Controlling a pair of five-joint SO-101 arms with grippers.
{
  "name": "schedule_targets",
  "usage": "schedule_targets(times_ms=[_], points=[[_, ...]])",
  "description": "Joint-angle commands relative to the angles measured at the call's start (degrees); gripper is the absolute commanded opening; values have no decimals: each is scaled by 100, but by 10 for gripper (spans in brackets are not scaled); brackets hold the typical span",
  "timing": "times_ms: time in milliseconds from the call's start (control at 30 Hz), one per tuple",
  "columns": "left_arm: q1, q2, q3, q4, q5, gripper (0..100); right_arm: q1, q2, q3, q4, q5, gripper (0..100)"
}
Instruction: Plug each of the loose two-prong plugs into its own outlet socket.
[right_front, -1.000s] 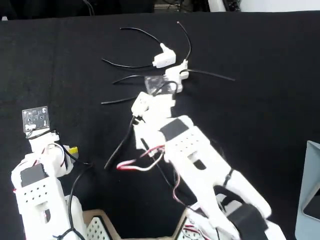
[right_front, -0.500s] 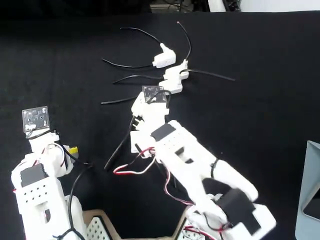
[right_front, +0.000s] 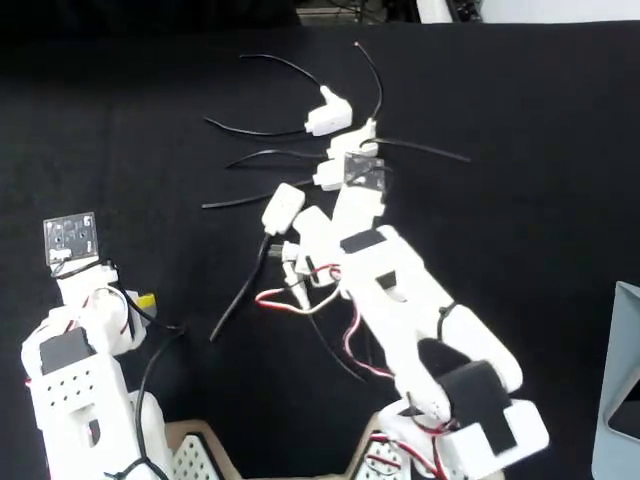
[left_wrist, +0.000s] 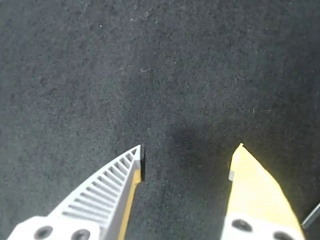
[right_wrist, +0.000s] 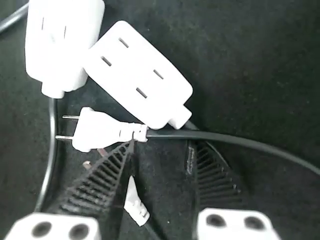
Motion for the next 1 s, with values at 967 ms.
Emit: schedule_targets(times_ms=[967], points=[[198, -70, 92, -202, 26, 284, -105, -180, 22, -774, -97, 153]])
